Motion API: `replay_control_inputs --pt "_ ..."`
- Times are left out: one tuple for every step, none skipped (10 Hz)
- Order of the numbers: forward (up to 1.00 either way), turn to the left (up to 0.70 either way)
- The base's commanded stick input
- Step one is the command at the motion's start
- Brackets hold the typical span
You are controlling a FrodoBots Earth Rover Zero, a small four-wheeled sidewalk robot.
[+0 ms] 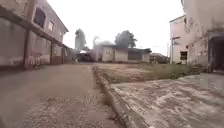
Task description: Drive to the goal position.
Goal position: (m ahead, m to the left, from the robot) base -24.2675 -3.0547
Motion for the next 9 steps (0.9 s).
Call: replay_control_inputs --pt "0.7 0.27" --pt "0.7 0.27" --pt "0.7 0.27" --pt "0.7 0.27" --pt "0.7 0.27" --pt "0.7 0.27" --pt "0.7 0.27" --pt "0.7 0.27" --pt "0.7 0.17"
